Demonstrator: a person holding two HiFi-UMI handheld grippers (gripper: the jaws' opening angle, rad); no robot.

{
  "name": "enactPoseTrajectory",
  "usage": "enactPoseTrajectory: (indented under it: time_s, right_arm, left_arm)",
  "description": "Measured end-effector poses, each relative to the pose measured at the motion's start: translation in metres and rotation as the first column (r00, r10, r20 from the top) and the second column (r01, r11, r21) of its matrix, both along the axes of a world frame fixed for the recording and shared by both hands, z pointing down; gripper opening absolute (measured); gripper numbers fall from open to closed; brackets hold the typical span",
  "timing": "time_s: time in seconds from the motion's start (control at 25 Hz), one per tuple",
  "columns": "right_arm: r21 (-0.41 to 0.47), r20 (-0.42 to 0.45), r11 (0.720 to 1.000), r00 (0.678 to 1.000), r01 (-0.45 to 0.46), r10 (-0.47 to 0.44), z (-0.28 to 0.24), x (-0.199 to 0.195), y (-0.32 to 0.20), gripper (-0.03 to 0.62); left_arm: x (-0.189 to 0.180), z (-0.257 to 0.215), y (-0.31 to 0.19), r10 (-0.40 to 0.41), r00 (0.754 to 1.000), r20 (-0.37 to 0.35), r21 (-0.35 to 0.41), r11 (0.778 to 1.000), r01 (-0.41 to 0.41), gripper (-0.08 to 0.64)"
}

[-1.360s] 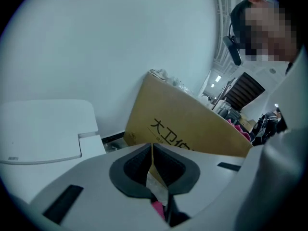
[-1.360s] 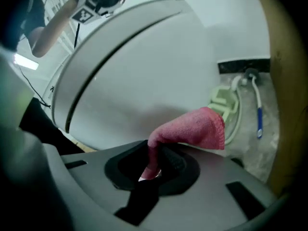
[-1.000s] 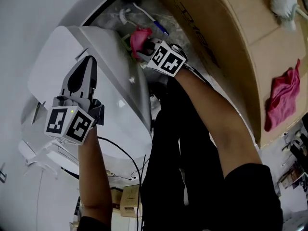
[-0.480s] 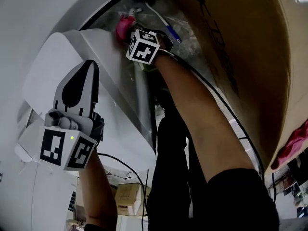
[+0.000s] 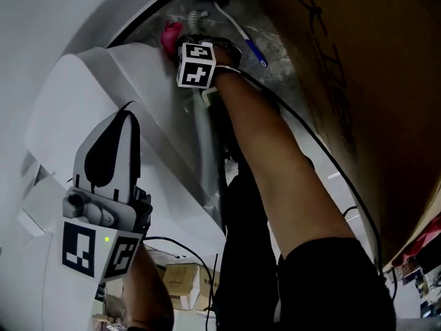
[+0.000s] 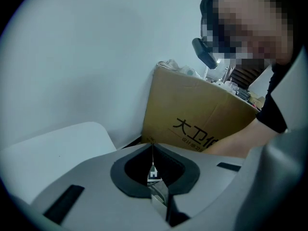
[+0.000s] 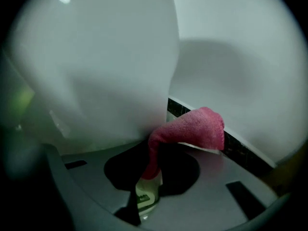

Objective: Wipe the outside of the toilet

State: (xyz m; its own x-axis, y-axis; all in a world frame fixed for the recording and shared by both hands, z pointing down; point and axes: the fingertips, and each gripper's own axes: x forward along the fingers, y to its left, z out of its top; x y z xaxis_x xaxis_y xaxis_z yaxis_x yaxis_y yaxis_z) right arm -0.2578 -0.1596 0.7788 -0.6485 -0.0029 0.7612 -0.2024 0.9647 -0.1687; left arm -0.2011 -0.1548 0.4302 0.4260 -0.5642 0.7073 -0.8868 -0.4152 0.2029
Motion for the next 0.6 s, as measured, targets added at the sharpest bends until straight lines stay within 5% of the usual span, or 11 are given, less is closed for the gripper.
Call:
enactPoseTrajectory:
  time_s: [0.32, 0.6]
  right_arm:
    - [-0.028, 0.028, 0.995, 0.995, 0.097, -0.096, -0.009, 0.007, 0.04, 0.072]
    - [-0.043, 0.036, 0.995, 0.995, 0.092, -0.091, -0.015, 0.031, 0.121, 0.072]
  left_arm:
    - [-0.014, -0.005, 0.008, -0.017, 1.0, 0.013, 0.006, 1.0, 0.017, 0.018]
    - [-0.007, 0.001, 0.034, 0.005, 0.999, 0.054, 0.012, 1.0, -0.006, 0.018]
